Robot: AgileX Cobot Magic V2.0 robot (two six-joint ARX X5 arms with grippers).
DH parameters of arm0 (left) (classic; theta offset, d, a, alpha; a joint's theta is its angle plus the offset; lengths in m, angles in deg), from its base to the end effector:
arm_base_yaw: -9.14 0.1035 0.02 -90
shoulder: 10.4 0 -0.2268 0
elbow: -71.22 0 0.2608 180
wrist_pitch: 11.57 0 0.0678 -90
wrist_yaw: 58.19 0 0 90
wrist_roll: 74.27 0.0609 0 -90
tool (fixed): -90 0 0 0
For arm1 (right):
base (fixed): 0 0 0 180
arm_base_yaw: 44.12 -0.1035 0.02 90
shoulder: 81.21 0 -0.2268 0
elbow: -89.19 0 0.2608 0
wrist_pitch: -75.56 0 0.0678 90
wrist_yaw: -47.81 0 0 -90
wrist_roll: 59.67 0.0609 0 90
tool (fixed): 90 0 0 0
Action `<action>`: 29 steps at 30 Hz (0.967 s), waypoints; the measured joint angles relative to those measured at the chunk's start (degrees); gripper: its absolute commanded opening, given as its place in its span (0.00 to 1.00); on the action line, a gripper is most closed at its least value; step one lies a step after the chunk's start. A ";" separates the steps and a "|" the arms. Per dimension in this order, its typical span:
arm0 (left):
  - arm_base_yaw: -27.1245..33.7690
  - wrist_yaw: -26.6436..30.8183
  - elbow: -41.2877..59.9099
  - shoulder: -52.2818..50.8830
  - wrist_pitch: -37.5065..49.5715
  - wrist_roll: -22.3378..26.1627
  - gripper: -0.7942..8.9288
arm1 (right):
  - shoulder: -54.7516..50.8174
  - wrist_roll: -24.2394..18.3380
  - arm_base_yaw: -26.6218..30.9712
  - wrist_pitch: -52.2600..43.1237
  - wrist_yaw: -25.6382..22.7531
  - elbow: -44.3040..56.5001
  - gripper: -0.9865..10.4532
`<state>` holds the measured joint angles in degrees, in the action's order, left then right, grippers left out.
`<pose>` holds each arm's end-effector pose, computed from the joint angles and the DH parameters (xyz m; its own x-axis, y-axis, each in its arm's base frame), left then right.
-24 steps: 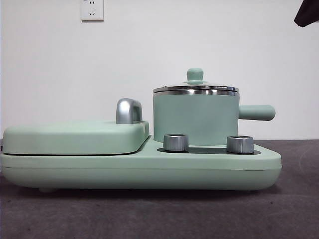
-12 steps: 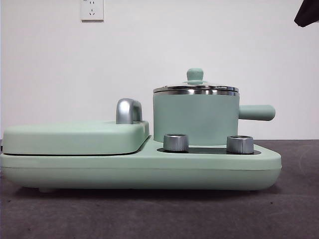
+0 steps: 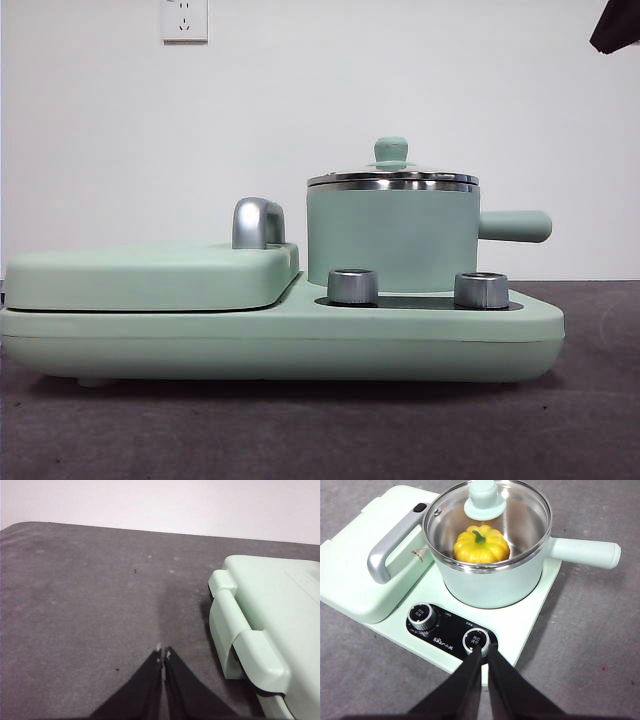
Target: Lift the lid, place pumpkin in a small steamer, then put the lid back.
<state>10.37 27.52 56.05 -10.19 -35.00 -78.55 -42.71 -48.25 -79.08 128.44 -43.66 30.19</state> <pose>0.1723 -0.0009 0.1527 0.9877 -0.0536 -0.1469 0.0414 0.9955 -0.0848 0.1611 0.1107 0.2671 0.7066 0.4627 -0.5354 -0.4572 0.8760 0.1537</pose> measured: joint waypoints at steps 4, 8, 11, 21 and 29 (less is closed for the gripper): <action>0.00 0.00 0.00 0.00 0.00 -0.02 0.09 | 0.00 0.00 0.00 0.00 0.00 0.00 0.10; 0.00 0.00 0.00 0.00 -0.02 -0.04 0.09 | 0.00 0.00 0.00 0.00 0.00 0.00 0.10; 0.00 0.00 0.00 0.00 0.00 -0.20 0.09 | 0.00 0.00 0.00 0.00 -0.02 0.00 0.10; 0.00 0.00 0.00 0.00 0.00 -0.22 0.09 | -0.28 -5.86 0.70 -0.46 -4.33 0.28 0.10; 0.00 0.00 0.00 0.00 0.00 -0.22 0.09 | -13.16 -9.51 17.05 -19.15 -7.17 18.71 0.10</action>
<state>10.37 27.52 56.05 -10.19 -35.00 -78.76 -55.87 -57.76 -62.03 109.29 -50.83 48.90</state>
